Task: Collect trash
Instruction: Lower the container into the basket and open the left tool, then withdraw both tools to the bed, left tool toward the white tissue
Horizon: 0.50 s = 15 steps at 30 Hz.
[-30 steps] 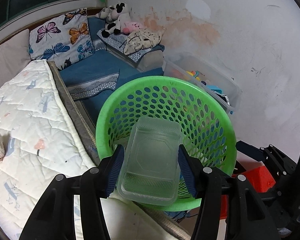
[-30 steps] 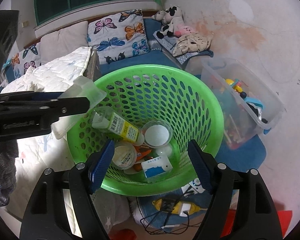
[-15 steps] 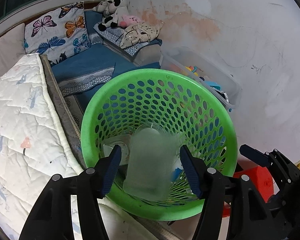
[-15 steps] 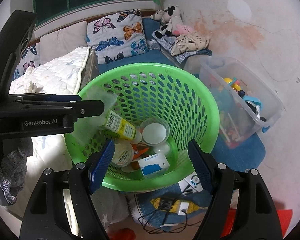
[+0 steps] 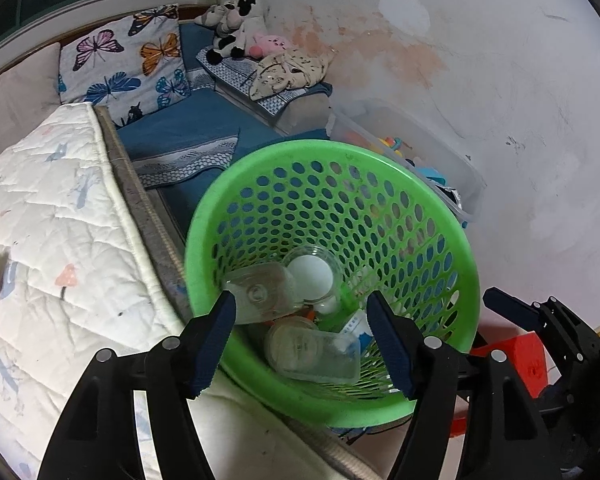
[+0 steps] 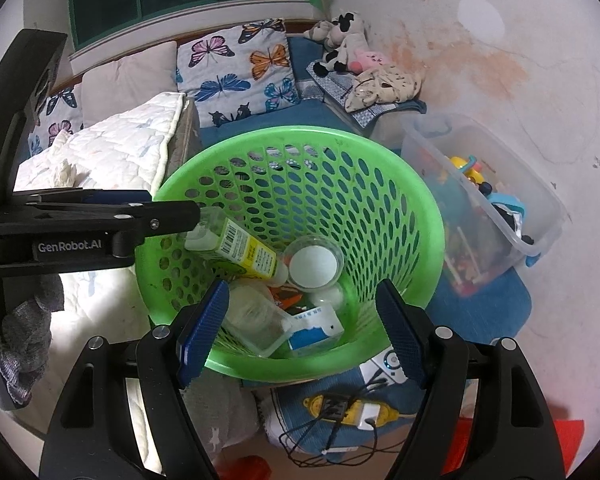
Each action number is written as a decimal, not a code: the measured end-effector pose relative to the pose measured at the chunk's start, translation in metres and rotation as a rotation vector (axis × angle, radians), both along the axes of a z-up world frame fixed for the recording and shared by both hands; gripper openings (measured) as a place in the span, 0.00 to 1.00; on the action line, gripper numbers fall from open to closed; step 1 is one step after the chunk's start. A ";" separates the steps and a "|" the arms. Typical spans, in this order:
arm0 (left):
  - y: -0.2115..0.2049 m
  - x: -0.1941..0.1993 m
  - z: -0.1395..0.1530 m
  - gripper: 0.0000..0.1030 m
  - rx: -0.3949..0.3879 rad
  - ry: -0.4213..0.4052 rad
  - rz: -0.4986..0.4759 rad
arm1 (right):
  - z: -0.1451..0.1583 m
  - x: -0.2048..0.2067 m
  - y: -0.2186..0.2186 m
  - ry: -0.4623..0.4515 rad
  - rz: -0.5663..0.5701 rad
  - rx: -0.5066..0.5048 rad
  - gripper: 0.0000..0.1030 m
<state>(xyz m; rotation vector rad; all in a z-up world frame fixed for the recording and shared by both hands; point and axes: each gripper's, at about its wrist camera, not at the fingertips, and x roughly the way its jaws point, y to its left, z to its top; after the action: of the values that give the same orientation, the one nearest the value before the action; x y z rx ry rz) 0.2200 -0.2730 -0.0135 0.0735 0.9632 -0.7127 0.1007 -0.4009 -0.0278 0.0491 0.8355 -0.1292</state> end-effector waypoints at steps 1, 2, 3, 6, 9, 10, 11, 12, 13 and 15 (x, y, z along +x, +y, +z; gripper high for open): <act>0.004 0.000 0.000 0.64 -0.002 0.000 0.006 | 0.000 0.000 0.002 -0.001 0.003 -0.003 0.74; 0.007 0.000 0.001 0.64 -0.002 -0.001 0.012 | 0.001 0.001 0.004 -0.002 0.004 -0.005 0.76; 0.012 0.000 0.001 0.64 -0.002 -0.004 0.019 | 0.002 0.001 0.006 -0.005 0.008 -0.007 0.77; 0.023 -0.001 0.002 0.64 -0.001 -0.013 0.034 | 0.005 0.002 0.011 -0.009 0.017 -0.012 0.77; 0.034 -0.002 0.004 0.64 -0.003 -0.019 0.050 | 0.006 0.004 0.016 -0.011 0.028 -0.013 0.77; 0.039 -0.002 0.005 0.64 -0.001 -0.024 0.056 | 0.007 0.004 0.018 -0.011 0.031 -0.014 0.77; 0.043 -0.003 0.006 0.64 0.000 -0.029 0.062 | 0.007 0.005 0.020 -0.011 0.034 -0.014 0.77; 0.047 -0.003 0.006 0.65 -0.001 -0.031 0.066 | 0.007 0.005 0.023 -0.011 0.040 -0.015 0.77; 0.051 -0.003 0.007 0.65 -0.002 -0.033 0.072 | 0.007 0.006 0.026 -0.012 0.045 -0.018 0.77; 0.059 -0.003 0.009 0.66 -0.004 -0.036 0.082 | 0.008 0.006 0.031 -0.013 0.054 -0.021 0.78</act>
<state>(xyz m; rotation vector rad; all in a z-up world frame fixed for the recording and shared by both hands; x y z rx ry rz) 0.2174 -0.2142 -0.0049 0.0428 0.9257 -0.6354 0.1067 -0.3699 -0.0203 0.0073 0.8221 -0.0872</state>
